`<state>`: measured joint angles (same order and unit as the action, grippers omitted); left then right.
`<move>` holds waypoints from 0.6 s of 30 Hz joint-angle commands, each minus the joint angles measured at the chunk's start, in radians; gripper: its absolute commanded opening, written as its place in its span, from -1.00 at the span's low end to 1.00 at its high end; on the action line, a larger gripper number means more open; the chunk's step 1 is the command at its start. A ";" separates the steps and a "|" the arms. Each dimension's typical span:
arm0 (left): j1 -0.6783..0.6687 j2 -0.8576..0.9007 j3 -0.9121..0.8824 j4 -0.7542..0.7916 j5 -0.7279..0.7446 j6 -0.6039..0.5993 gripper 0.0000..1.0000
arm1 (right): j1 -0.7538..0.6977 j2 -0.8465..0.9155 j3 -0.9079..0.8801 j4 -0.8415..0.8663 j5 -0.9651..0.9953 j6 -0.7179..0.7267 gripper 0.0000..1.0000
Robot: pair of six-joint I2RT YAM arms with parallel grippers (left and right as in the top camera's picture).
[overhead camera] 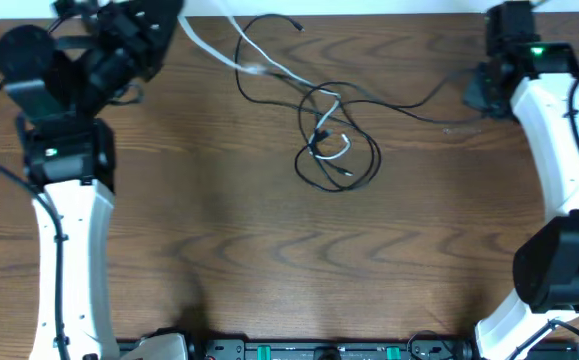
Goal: Untangle cables
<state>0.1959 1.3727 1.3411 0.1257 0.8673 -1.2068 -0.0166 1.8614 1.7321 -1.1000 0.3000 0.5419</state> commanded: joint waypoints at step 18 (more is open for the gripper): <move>0.214 -0.001 0.011 -0.462 -0.060 0.264 -0.85 | -0.225 -0.036 0.004 0.007 -0.282 -0.132 0.08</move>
<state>0.4412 1.3731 1.3415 -0.3355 0.8009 -1.0435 -0.2512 1.8614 1.7321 -1.0988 0.1669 0.5121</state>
